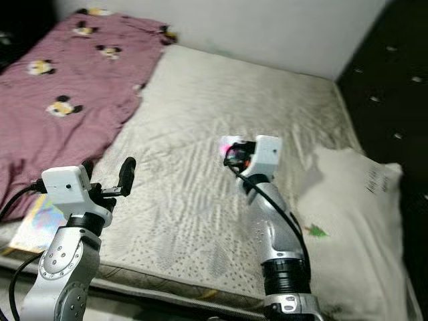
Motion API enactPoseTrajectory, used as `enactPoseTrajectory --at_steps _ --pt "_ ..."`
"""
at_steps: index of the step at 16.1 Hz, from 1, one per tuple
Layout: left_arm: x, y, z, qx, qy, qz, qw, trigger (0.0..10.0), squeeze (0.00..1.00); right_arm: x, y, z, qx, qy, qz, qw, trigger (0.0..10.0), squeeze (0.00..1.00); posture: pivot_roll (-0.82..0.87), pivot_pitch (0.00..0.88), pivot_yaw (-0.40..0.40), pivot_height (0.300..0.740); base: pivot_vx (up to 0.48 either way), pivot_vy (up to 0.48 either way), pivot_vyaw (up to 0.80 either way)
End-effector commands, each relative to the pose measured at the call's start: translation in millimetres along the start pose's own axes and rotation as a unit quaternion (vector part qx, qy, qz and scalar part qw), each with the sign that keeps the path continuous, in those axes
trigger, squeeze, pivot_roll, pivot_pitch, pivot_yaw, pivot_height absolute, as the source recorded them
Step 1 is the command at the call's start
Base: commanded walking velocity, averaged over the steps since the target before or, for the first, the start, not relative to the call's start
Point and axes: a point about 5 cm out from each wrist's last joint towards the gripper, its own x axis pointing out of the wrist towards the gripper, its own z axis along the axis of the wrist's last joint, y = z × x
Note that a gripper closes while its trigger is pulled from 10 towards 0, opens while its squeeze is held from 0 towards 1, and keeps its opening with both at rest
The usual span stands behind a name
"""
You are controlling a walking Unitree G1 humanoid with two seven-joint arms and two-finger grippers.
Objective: Clean up the room
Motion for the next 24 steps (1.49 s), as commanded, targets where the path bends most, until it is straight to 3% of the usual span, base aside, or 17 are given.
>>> enactPoseTrajectory --at_steps 1,5,19,24 --pt "0.4 -2.5 -1.6 -0.004 0.005 0.000 1.000 10.0 0.00 1.5 1.2 -0.2 -0.002 0.002 0.003 1.000 10.0 0.00 0.06 0.078 -0.126 0.740 0.000 0.300 -0.80" --pt "1.3 -3.1 -1.2 -0.003 0.004 -0.003 1.000 10.0 0.00 2.0 2.2 -1.2 -0.004 0.001 0.004 1.000 10.0 0.00 0.06 0.069 -0.124 0.740 0.000 0.378 -0.62" --pt "2.8 -4.5 -0.8 0.006 0.000 -0.004 1.000 10.0 0.00 0.7 3.3 -6.7 -0.021 0.006 0.008 1.000 10.0 0.00 0.06 0.077 -0.124 0.740 0.000 0.480 0.00" --pt "3.3 -7.7 -1.5 -0.005 0.001 -0.013 1.000 10.0 0.00 -0.7 3.8 -7.2 -0.033 0.002 0.013 0.999 10.0 0.00 0.06 0.081 -0.123 0.740 0.000 0.480 -0.73"
